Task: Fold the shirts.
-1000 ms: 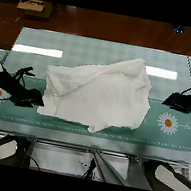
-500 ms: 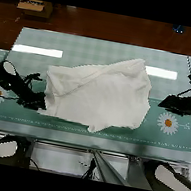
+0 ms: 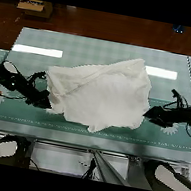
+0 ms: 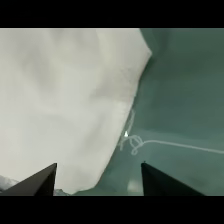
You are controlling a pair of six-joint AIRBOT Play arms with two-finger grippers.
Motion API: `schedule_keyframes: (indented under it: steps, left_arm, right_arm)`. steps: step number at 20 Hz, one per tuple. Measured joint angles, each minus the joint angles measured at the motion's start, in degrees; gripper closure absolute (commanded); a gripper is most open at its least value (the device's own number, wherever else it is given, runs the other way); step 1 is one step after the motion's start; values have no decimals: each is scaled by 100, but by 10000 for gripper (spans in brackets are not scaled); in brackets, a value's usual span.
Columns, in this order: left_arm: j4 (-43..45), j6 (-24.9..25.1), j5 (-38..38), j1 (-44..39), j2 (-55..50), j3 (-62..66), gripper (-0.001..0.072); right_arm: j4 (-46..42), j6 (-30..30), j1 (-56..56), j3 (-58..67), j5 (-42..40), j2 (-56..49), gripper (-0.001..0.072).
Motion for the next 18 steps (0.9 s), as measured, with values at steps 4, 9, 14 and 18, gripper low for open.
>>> schedule_keyframes:
  steps: [4, 9, 14, 18]
  left_arm:
    - [-74, 63, -76, 0, 0, -2, 678]
    - [-345, 203, -103, 0, 2, 52, 679]
    - [-809, 326, -245, 26, 361, 870, 679]
    - [-1580, 372, -225, 227, 1185, 2446, 678]
  right_arm:
    - [730, -262, 2, -706, -251, 4, 207]
    - [1510, -466, 765, -1108, -715, 2, 690]
    - [1904, -658, 1447, -654, -328, 212, 690]
    - [2546, -739, 1128, 756, 85, 1128, 690]
